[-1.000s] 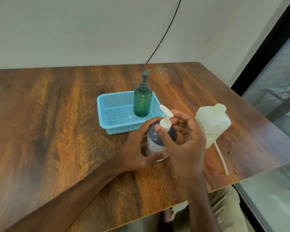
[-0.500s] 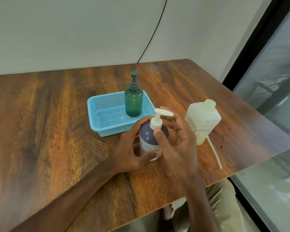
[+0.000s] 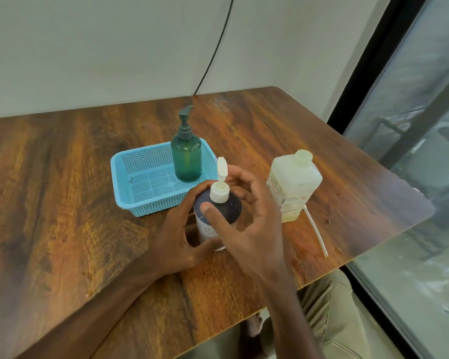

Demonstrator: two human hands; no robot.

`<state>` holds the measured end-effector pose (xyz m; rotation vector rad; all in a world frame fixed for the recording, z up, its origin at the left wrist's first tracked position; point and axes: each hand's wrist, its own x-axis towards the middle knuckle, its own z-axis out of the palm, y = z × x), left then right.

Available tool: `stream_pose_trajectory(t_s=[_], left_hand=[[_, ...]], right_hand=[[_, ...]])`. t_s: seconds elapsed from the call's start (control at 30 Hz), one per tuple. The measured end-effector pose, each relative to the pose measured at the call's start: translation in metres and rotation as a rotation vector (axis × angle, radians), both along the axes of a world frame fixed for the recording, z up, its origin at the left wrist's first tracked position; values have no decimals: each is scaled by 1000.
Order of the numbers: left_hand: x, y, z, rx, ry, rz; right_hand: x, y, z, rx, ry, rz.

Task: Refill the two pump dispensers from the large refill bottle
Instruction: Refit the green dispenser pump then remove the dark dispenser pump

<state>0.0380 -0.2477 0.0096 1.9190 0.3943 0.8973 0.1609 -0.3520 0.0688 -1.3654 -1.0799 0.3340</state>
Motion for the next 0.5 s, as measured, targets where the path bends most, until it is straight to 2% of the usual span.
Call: stream_pose_trajectory(t_s=[0.1,0.23,0.4,0.5], left_hand=[[-1,0,0,8,2,4],[0,-1,3,3,-4,-3],[0,0,2,36,5,0],[0,0,2,28,2,-4]], right_hand=[[-2,4,1,42,26,-53],[1,0,-3,13,73,76],[-2,5,0,24,37,-7],[-2,2,0,13,68,35]])
